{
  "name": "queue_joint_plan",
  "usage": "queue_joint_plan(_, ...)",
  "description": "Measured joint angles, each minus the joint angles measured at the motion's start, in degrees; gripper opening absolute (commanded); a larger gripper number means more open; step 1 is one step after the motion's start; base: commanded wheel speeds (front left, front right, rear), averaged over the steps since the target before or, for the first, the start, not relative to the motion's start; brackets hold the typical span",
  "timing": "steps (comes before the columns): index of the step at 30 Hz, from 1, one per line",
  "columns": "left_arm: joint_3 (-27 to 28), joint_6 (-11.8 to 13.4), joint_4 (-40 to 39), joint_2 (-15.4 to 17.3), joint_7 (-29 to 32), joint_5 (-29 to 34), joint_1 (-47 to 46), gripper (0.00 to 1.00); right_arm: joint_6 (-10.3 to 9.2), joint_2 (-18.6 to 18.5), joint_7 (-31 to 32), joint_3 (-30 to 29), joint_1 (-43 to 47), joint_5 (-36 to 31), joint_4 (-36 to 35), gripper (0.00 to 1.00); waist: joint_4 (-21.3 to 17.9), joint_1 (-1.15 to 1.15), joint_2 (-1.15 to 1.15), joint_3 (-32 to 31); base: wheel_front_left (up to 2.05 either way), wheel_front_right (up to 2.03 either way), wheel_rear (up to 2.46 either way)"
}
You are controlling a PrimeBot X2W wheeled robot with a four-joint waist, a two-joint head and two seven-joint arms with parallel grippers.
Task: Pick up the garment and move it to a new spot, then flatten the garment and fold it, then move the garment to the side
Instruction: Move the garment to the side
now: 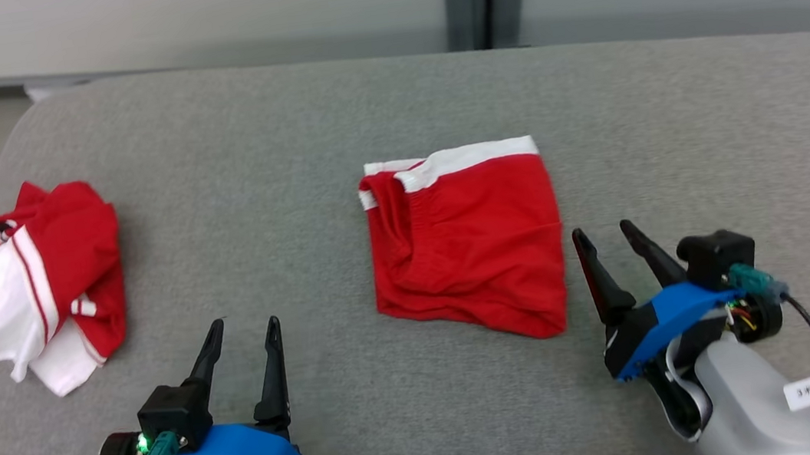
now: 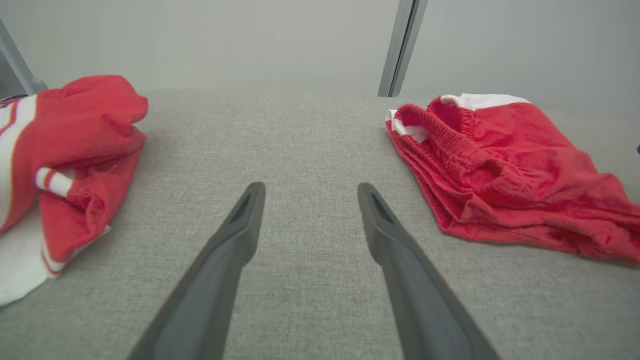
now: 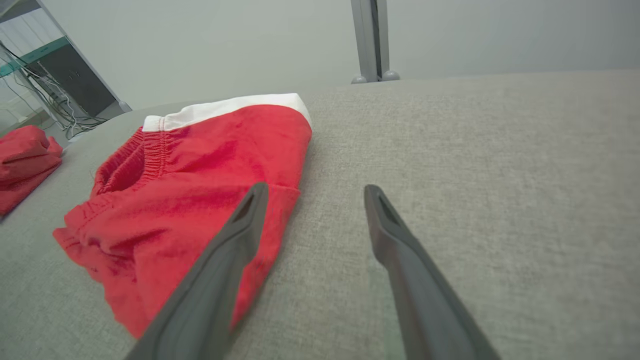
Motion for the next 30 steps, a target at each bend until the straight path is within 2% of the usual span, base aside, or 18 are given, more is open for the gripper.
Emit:
queue_joint_plan(9, -2.29, -0.01, -0.07, 2.11, 0.00, -3.18, -1.95, 1.00, -0.01, 0.00, -0.02, 0.24, -7.94, 2.36, 10.02, 1.00, 4.28, 0.00, 0.00, 4.16, 0.00, 0.00, 0.00)
queue_joint_plan(10, -2.44, -0.01, -0.07, 2.31, 0.00, -3.32, -2.01, 1.00, -0.02, -0.01, -0.05, 0.70, -8.65, 2.99, 11.29, 0.95, 4.63, 0.00, 0.00, 4.52, 0.00, 0.00, 0.00)
queue_joint_plan(11, -2.60, -0.01, -0.05, 2.44, 0.00, -3.55, -2.03, 1.00, -0.03, -0.22, -0.20, 1.32, -9.51, 4.02, 12.40, 0.50, 4.92, -0.01, 0.00, 4.85, 0.00, 0.00, 0.00)
queue_joint_plan(12, -2.76, -0.01, -0.05, 2.49, 0.00, -3.74, -2.07, 1.00, -0.05, -0.46, -0.23, 2.22, -10.37, 4.79, 13.49, 0.20, 5.14, -0.01, 0.00, 5.11, 0.00, 0.00, 0.00)
queue_joint_plan(13, -2.82, -0.01, -0.07, 2.69, 0.00, -4.05, -2.12, 1.00, -0.10, -0.59, -0.29, 3.93, -11.37, 6.39, 14.25, 0.00, 5.26, -0.01, 0.00, 5.48, 0.00, 0.00, 0.00)
queue_joint_plan(19, -2.61, -0.01, -0.07, 3.14, 0.00, -4.23, -2.11, 1.00, -0.05, -0.18, -0.24, 7.36, -11.68, 8.79, 14.01, 0.00, 3.82, -0.01, 0.00, 5.24, 0.00, 0.00, 0.00)
queue_joint_plan(24, -2.50, -0.01, -0.29, 3.64, 0.00, -4.13, -1.91, 1.00, 0.01, 0.19, -0.16, 7.65, -10.11, 9.59, 11.87, 0.00, 1.15, -0.01, 0.00, 4.31, 0.00, 0.00, 0.00)
queue_joint_plan(26, -2.45, -0.01, -0.47, 3.82, 0.00, -3.85, -1.41, 1.00, 0.00, 0.14, -0.12, 7.15, -8.95, 9.64, 10.59, 0.00, -0.44, -0.01, -0.01, 3.89, 0.00, 0.00, 0.00)
queue_joint_plan(30, -2.78, -0.01, -1.11, 3.79, -0.01, -3.10, 0.55, 1.00, 0.00, 0.05, -0.11, 7.19, -5.04, 9.65, 8.01, 0.00, -6.17, -0.01, -0.01, 3.01, 0.00, 0.00, 0.00)
